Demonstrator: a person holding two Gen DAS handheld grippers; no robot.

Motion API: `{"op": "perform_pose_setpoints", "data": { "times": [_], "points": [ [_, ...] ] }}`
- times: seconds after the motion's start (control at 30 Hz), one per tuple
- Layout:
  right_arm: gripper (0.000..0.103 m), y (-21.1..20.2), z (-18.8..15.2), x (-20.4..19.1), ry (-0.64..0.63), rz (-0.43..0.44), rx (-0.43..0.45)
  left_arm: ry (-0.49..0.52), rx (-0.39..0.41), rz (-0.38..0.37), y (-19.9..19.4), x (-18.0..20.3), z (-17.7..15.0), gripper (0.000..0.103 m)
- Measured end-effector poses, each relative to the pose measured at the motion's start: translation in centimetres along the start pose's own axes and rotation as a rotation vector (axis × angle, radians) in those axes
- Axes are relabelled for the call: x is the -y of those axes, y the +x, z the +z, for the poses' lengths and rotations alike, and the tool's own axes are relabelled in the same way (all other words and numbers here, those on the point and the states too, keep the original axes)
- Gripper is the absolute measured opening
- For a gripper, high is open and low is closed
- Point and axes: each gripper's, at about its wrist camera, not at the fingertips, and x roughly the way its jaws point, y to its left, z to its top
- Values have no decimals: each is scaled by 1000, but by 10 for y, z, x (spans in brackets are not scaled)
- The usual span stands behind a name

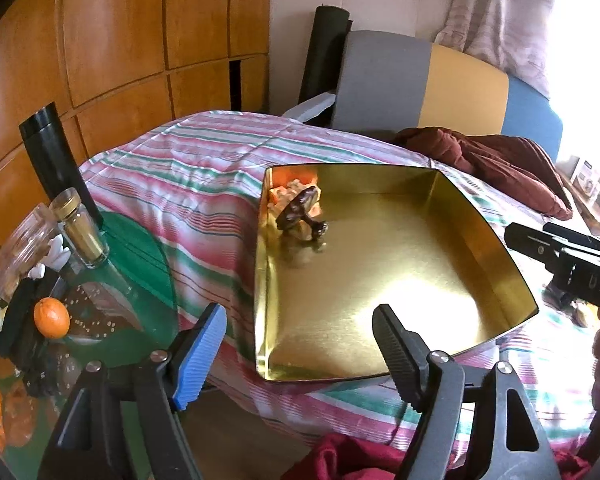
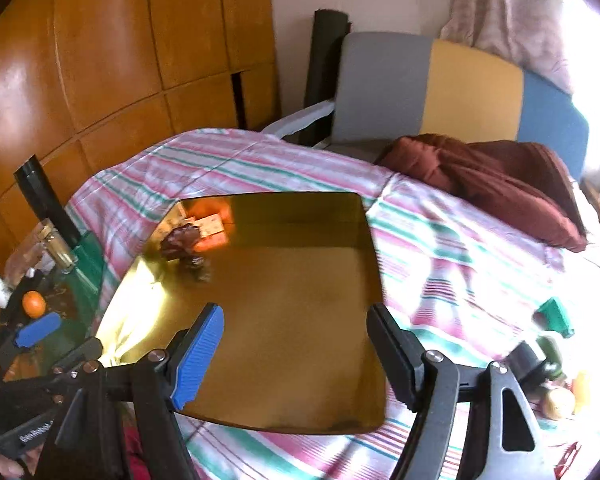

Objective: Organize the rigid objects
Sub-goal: 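Carry the brown wooden massager into the gold tray and release it with the right gripper, then grasp the black cylindrical container with the left gripper while the right gripper moves toward the red tube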

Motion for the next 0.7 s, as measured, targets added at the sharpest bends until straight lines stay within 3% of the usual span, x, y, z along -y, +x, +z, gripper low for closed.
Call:
{"op": "perform_pose_setpoints", "data": {
  "times": [0.27,0.7],
  "points": [
    [76,-11,-13,20,1,-43,10,42,8,-15,-6,17,2,77],
    [76,-31,-25,91,100,-150,17,108,-11,-40,-2,42,-2,77]
  ]
}}
